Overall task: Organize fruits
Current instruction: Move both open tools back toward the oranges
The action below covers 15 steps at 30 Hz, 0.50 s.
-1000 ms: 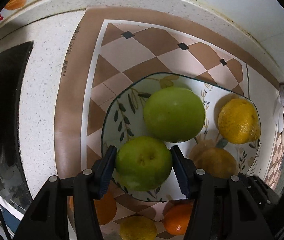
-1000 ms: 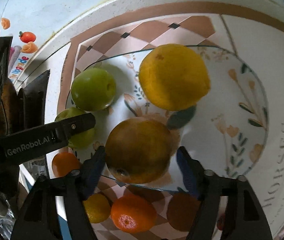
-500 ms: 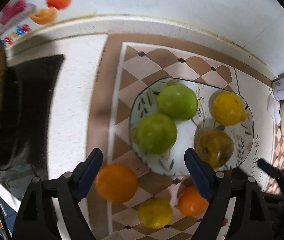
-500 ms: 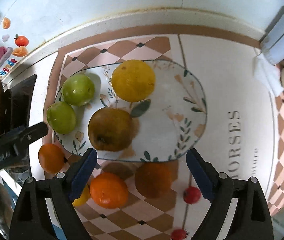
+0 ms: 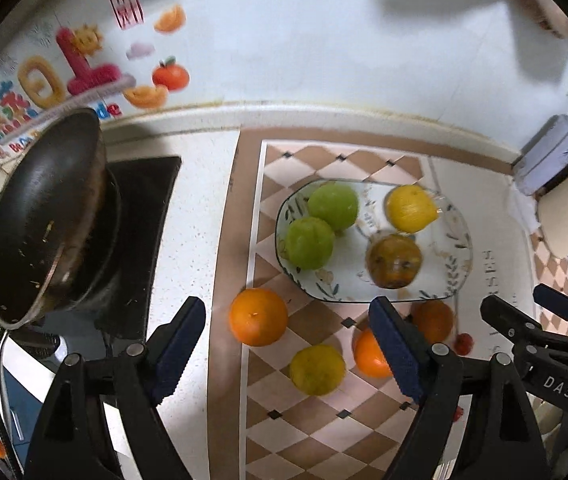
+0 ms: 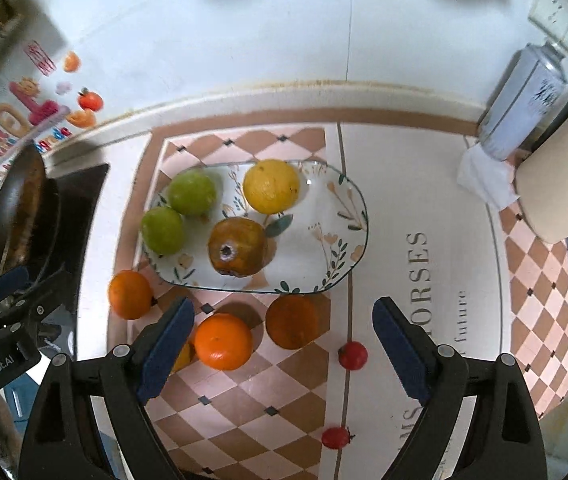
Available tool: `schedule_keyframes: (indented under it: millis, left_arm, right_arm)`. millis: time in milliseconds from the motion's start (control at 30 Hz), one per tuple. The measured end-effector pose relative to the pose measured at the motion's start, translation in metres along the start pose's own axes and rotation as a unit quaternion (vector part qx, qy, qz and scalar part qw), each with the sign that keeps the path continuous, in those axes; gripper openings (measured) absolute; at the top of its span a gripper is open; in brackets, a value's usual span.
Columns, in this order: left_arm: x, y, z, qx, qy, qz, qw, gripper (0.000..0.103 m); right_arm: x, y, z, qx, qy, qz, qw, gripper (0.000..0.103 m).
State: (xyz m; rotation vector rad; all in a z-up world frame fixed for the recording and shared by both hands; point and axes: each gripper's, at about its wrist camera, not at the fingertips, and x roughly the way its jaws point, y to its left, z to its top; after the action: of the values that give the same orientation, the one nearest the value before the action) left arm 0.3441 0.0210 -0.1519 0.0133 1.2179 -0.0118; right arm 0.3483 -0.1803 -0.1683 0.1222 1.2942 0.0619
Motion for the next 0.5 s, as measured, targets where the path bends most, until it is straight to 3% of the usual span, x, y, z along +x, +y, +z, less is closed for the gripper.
schedule_keyframes:
  millis: [500]
  left_arm:
    - [-0.084,-0.01,-0.024,0.012,-0.076,-0.01,0.997,0.083]
  right_arm:
    - [-0.099,0.009,-0.035,-0.008,-0.081,-0.003,0.997,0.093]
